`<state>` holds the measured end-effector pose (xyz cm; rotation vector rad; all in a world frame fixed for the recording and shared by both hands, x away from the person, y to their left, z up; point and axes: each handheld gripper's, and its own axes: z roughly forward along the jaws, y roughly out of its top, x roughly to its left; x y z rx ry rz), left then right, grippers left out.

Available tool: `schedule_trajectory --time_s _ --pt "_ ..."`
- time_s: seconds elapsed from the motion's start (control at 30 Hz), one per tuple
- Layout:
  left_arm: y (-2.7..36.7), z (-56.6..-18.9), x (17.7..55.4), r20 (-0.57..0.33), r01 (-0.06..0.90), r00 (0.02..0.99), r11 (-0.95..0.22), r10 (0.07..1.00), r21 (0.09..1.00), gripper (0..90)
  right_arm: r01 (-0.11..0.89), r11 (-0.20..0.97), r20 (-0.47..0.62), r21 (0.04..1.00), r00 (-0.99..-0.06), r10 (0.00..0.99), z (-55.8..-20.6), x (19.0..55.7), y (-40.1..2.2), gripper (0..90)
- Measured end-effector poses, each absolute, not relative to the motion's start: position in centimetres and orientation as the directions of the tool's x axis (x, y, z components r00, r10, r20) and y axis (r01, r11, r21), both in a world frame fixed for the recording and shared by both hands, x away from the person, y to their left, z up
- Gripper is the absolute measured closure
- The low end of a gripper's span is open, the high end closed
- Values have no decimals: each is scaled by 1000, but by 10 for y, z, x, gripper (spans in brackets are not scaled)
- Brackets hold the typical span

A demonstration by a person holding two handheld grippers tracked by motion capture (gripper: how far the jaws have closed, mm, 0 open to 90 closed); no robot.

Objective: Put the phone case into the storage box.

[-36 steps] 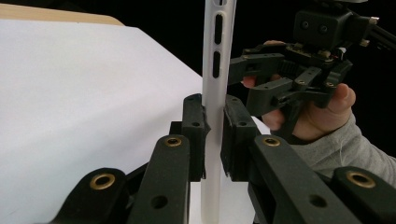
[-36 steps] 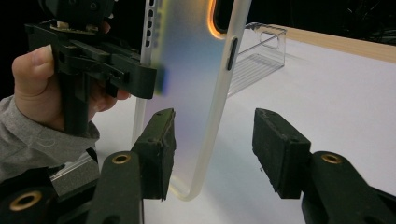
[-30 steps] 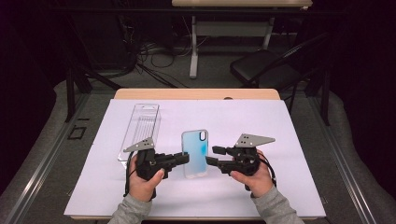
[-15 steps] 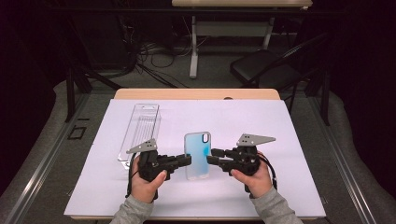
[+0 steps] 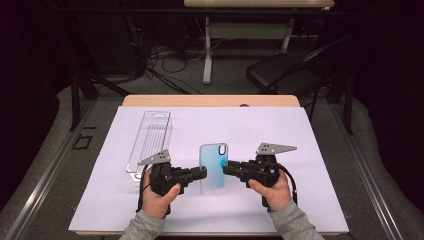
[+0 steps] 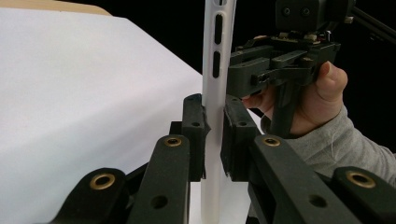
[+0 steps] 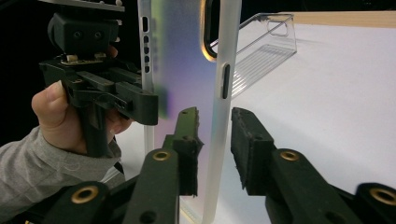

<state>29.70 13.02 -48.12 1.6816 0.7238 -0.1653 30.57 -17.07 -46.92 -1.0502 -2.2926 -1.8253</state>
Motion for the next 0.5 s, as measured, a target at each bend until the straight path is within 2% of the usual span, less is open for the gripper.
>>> schedule_trajectory --time_s 0.5 --pt "128 -482 296 -482 538 799 -71 359 840 813 533 70 444 843 -764 469 -471 308 -173 817"
